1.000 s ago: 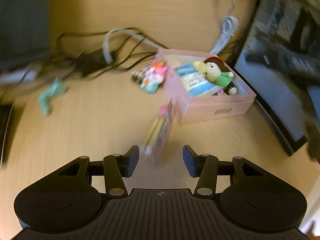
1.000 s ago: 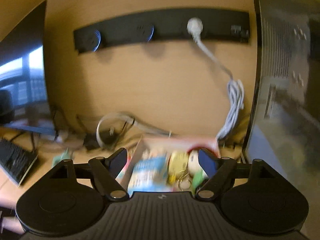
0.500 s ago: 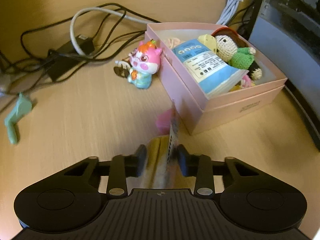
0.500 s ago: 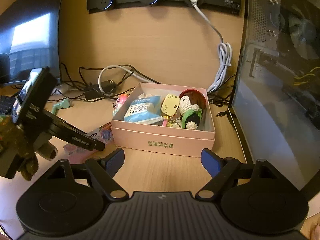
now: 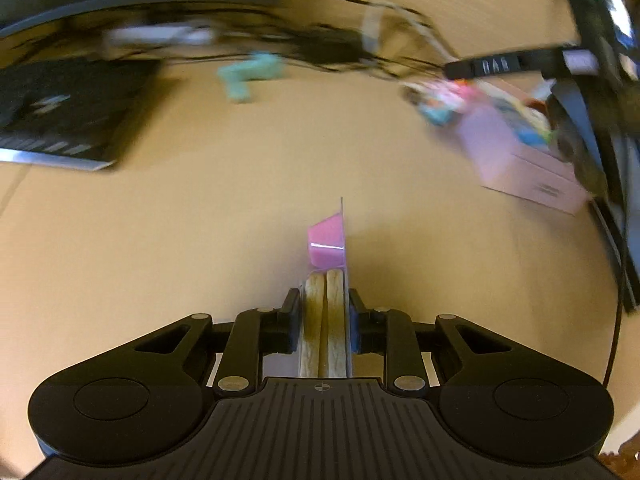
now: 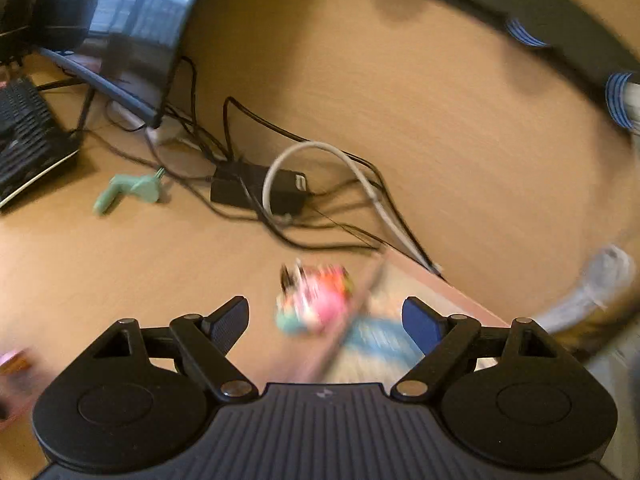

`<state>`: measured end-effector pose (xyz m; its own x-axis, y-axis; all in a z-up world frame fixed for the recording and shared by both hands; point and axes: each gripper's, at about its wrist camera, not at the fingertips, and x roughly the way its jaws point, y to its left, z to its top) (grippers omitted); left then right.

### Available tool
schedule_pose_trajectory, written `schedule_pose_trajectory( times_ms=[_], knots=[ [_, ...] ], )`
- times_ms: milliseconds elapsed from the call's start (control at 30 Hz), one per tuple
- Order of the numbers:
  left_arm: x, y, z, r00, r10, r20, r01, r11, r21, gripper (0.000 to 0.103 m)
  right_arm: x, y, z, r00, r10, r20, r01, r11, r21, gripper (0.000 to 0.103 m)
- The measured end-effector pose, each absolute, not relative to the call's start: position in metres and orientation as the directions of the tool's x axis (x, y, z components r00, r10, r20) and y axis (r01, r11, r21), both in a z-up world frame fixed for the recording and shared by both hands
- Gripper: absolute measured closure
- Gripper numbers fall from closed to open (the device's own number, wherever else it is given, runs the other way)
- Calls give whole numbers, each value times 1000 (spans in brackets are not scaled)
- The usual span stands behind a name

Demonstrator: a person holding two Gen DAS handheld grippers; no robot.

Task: Organize objects
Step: 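Grasp the pink bird toy with the right gripper while the left holds the stick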

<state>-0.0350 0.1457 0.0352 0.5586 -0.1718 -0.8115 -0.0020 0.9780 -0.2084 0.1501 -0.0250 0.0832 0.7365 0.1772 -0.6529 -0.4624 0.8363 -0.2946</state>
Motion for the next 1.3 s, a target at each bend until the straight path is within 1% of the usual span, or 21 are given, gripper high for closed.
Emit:
schedule_pose_trajectory(
  times_ms=[67,100,133,167,200,233,300,400,433,567,733,833,867,900,967,1000,1100,1200,1300],
  knots=[
    [-47,167,35,565,-159,-809,-68,969,-239,77,185,-6,79,717,143,-682,-441,851,-285,20],
    [-52,176,35,569,-155,-807,-94,963,-252,77,202,5,72,716,81,-693,-416,847,-331,22],
    [-56,184,35,574,-148,-806,-114,960,-258,77,217,14,63,704,32,-709,-406,838,-365,32],
    [-60,188,35,577,-142,-804,-126,958,-259,77,229,18,55,679,12,-734,-413,833,-368,45],
    [-64,193,34,582,-137,-802,-139,954,-264,77,239,21,46,654,-5,-757,-414,834,-363,50],
    [-67,196,34,585,-138,-799,-145,952,-271,77,248,23,39,639,-24,-769,-406,839,-364,52],
    [-70,199,33,593,-143,-793,-150,947,-283,77,258,22,30,621,-54,-782,-385,848,-364,52],
    [-68,198,33,596,-142,-791,-145,949,-280,77,260,18,25,587,-57,-808,-372,867,-331,52],
    [-67,198,33,595,-145,-791,-143,949,-282,77,254,15,25,573,-43,-819,-381,871,-312,55],
    [-58,190,31,590,-162,-791,-121,951,-285,77,216,4,28,552,36,-833,-418,876,-240,55],
    [-41,171,31,580,-197,-790,-54,959,-279,77,137,-31,44,469,224,-854,-476,879,-31,55],
    [-33,157,30,576,-213,-789,-19,962,-274,77,83,-48,65,480,325,-815,-553,833,6,55],
    [-30,152,30,574,-218,-789,-7,962,-271,77,65,-57,73,504,347,-791,-572,821,-4,51],
    [-28,149,30,573,-221,-789,0,963,-270,77,49,-65,81,535,354,-767,-580,814,-29,47],
    [-24,140,29,572,-228,-788,17,964,-266,76,20,-76,87,610,342,-715,-588,800,-119,32],
    [-22,135,29,573,-229,-787,25,965,-262,76,13,-79,87,620,331,-711,-584,800,-138,29],
    [-19,125,29,570,-233,-788,43,966,-255,76,15,-86,72,573,331,-749,-581,809,-87,28],
    [-18,122,29,570,-225,-790,47,969,-242,76,23,-89,56,570,303,-764,-550,831,-81,28],
    [-18,122,30,568,-222,-792,43,970,-241,76,33,-94,44,533,310,-788,-505,863,-2,28]
  ],
)
